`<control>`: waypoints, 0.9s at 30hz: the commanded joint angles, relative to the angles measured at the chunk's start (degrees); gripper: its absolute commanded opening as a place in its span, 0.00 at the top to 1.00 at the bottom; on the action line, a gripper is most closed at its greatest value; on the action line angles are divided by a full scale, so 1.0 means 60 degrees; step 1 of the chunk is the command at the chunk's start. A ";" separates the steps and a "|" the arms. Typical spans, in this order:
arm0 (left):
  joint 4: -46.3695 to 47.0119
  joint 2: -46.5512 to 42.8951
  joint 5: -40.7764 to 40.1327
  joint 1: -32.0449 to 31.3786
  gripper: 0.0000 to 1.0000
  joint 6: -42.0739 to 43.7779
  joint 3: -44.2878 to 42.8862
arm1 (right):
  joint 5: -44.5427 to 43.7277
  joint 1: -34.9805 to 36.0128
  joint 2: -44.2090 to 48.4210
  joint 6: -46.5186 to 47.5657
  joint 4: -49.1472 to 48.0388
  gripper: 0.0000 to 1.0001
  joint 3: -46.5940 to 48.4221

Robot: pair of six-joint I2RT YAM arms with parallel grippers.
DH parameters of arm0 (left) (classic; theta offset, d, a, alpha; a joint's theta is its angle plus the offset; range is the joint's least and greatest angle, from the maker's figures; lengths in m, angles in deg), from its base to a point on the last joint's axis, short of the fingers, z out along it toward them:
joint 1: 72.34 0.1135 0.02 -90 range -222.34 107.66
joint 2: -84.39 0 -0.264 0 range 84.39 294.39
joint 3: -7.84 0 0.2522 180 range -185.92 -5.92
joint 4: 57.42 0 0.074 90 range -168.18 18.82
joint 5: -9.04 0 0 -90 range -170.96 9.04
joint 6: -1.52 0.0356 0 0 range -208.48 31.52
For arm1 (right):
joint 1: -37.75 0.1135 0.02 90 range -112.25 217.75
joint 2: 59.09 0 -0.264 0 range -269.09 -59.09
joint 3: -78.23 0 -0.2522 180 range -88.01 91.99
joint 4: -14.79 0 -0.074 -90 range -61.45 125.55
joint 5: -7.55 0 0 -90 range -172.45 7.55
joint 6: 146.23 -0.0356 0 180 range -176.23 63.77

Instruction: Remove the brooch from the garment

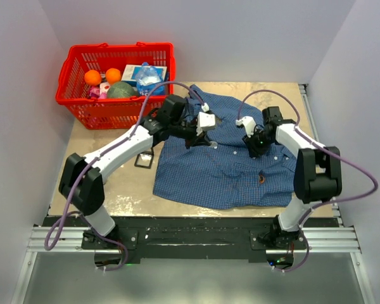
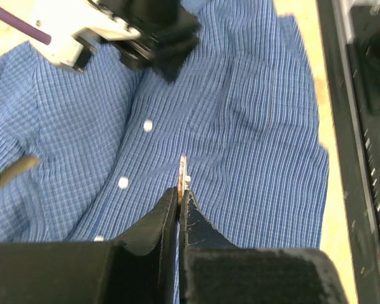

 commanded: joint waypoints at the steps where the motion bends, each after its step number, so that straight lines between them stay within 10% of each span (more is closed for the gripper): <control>1: -0.0870 -0.1196 -0.0914 0.0020 1.00 0.1612 0.0497 | -0.1599 -0.0206 -0.1025 -0.0114 -0.0712 0.72 0.0779; 14: -0.2381 -0.2164 -0.3827 0.1249 1.00 0.3253 0.2020 | -0.2396 -0.0338 -0.4909 0.0356 -0.0596 0.74 0.5334; 27: -0.1972 -0.1844 -0.7169 0.1544 1.00 0.4484 0.3588 | 0.0154 -0.0075 -0.1397 -0.1607 -0.0332 0.59 0.3462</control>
